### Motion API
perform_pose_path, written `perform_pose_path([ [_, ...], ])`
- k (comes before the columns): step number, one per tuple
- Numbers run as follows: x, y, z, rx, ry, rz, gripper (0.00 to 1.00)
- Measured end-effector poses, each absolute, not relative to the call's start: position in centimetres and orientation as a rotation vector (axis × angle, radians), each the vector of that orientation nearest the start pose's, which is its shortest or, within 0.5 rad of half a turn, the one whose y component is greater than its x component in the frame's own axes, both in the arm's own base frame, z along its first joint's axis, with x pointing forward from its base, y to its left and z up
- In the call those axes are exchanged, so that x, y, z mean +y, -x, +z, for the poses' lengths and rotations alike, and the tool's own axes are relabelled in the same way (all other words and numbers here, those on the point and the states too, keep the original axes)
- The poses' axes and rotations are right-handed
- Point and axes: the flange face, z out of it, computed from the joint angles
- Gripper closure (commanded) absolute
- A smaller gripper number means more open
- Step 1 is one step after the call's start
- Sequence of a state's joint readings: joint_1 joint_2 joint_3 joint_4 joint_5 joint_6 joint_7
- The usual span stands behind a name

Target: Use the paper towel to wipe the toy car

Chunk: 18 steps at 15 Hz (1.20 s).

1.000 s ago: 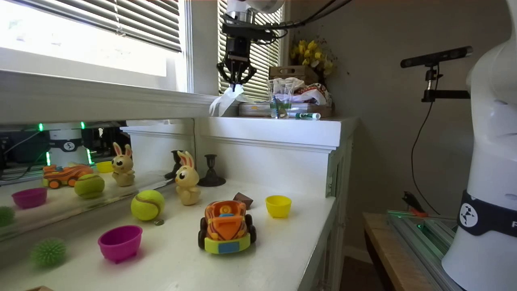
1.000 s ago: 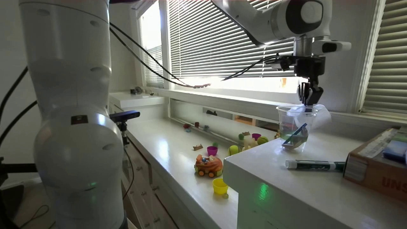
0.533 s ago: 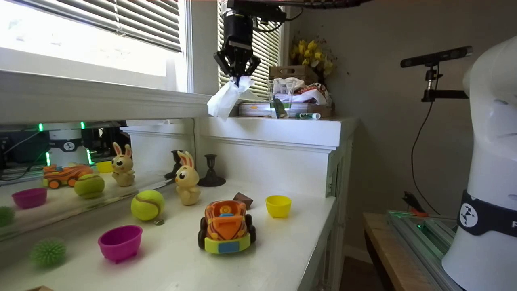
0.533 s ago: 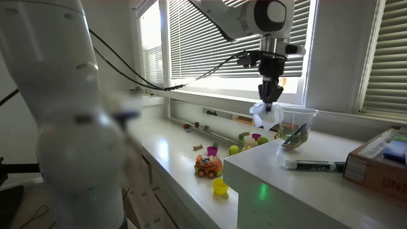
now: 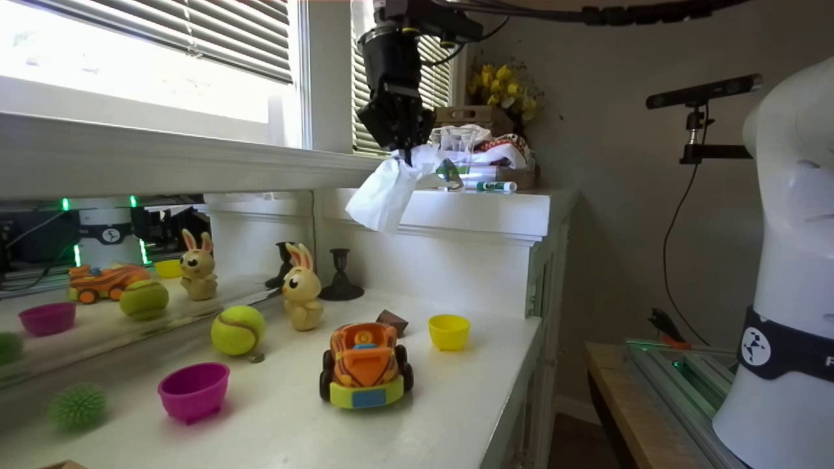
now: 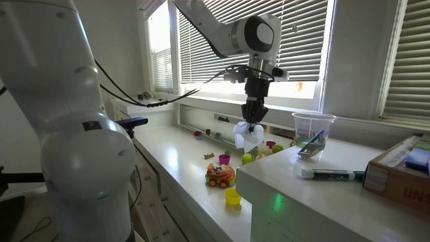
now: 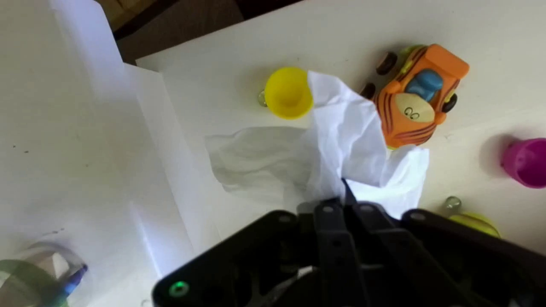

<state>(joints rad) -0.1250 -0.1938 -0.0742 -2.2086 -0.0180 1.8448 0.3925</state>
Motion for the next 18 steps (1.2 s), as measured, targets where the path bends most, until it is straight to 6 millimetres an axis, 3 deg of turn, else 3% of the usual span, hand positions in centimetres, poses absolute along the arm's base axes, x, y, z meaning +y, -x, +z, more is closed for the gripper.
perform_pose_path([
  [11, -3.4, -43.9, 32.8, 0.786, 3.065, 0.294, 0.99],
  [18, -0.5, -44.5, 29.2, 0.74, 3.044, 0.177, 0.99],
])
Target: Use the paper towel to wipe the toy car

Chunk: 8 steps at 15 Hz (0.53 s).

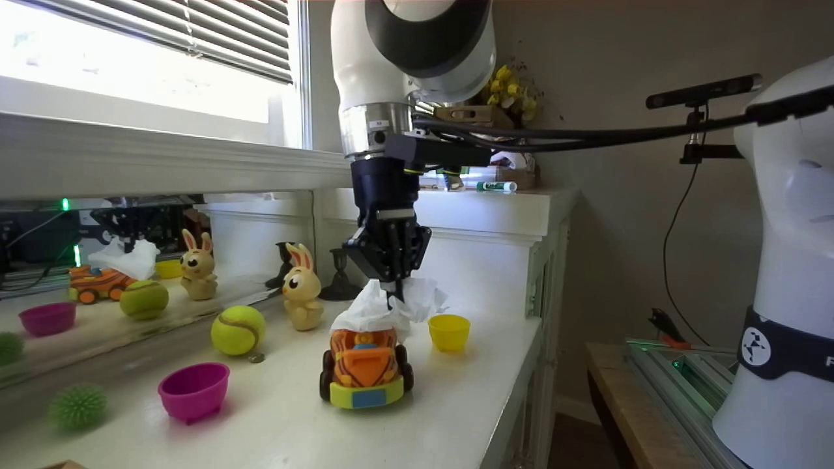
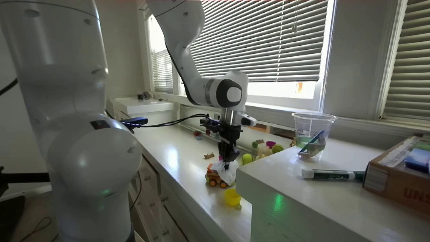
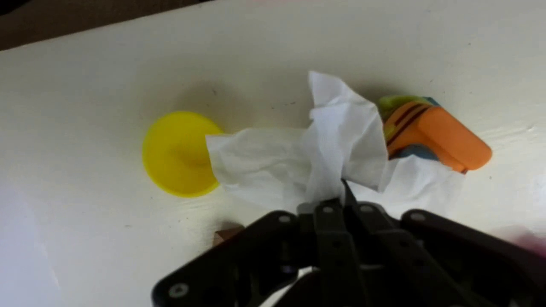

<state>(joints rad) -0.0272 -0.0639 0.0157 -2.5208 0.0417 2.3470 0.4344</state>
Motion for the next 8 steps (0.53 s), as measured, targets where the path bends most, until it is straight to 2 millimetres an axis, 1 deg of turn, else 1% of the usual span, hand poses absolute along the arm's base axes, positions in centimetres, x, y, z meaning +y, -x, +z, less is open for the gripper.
perform_pose_path([
  [3, 0.2, -45.0, 28.7, 0.722, 3.038, 0.129, 0.99],
  [8, 0.5, -45.8, 28.6, 0.714, 3.012, 0.03, 0.99],
])
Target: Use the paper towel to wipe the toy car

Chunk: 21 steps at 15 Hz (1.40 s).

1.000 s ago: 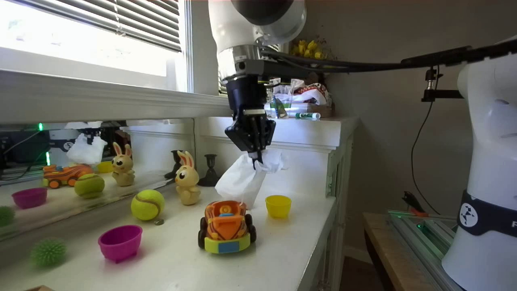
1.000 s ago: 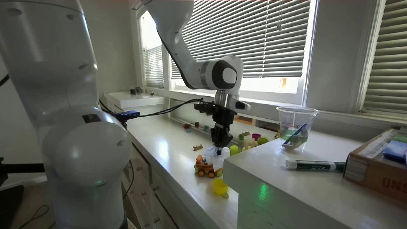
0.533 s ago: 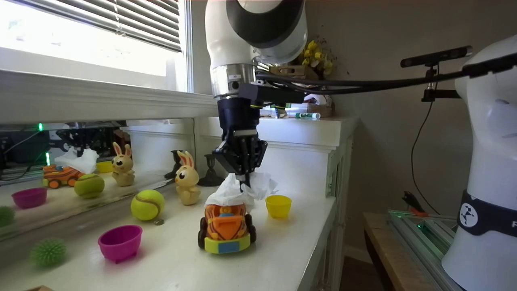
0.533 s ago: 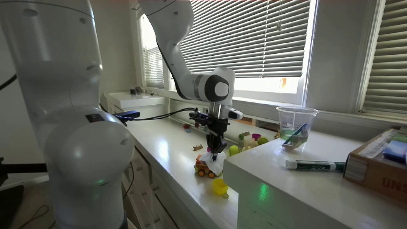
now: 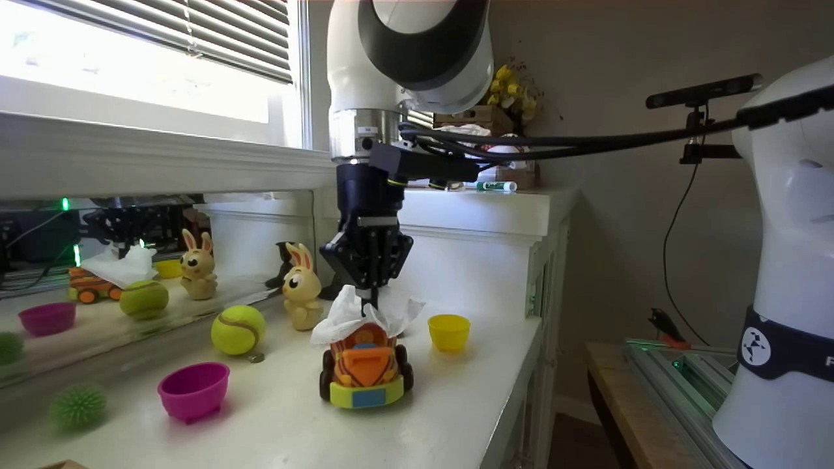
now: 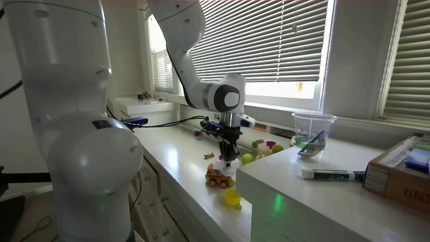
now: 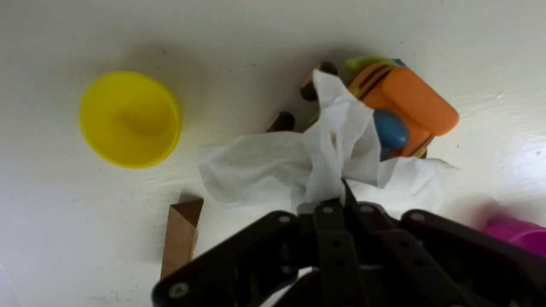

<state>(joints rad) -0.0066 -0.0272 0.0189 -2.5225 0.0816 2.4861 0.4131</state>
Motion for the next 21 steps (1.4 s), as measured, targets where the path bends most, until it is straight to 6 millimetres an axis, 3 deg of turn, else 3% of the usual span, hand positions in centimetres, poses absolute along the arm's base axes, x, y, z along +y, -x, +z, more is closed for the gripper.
perform_pose_path([
  [4, 0.5, -46.1, 28.9, 0.713, 2.99, -0.018, 0.99],
  [9, 0.3, -44.7, 28.0, 0.701, 3.024, 0.188, 0.99],
  [12, 0.1, -44.4, 27.8, 0.703, 3.027, 0.224, 0.99],
  [19, -0.1, -46.4, 29.1, 0.725, 2.98, -0.079, 0.99],
  [21, -0.2, -46.4, 28.9, 0.726, 2.98, -0.087, 0.99],
])
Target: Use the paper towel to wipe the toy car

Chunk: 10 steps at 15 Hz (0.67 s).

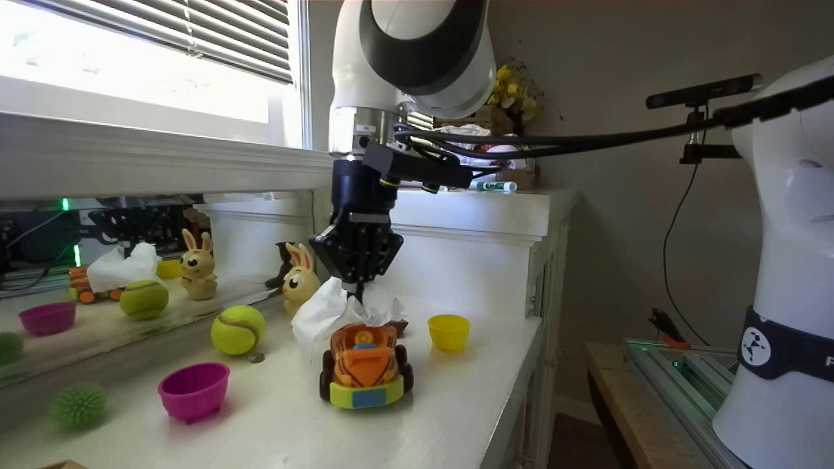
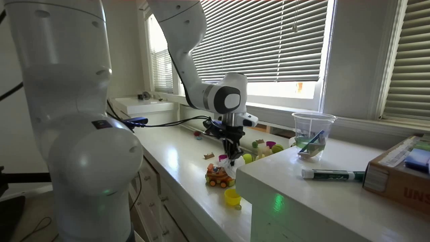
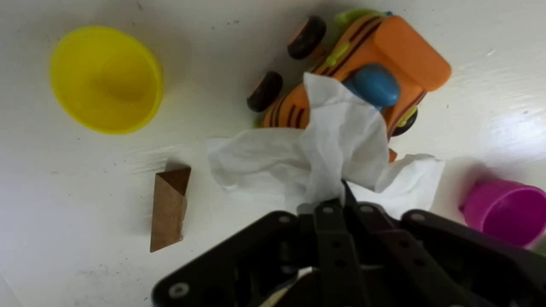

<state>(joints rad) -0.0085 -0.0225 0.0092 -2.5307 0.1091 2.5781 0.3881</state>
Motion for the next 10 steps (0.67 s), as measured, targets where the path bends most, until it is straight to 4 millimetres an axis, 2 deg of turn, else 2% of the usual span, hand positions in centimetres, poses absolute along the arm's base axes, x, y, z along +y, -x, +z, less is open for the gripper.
perform_pose_path([
  [2, -0.1, -45.9, 28.3, 0.715, 2.999, -0.015, 0.99],
  [6, -0.2, -44.1, 27.2, 0.682, 3.085, 0.239, 0.99],
  [10, -0.2, -43.9, 27.1, 0.673, 3.093, 0.262, 0.99],
])
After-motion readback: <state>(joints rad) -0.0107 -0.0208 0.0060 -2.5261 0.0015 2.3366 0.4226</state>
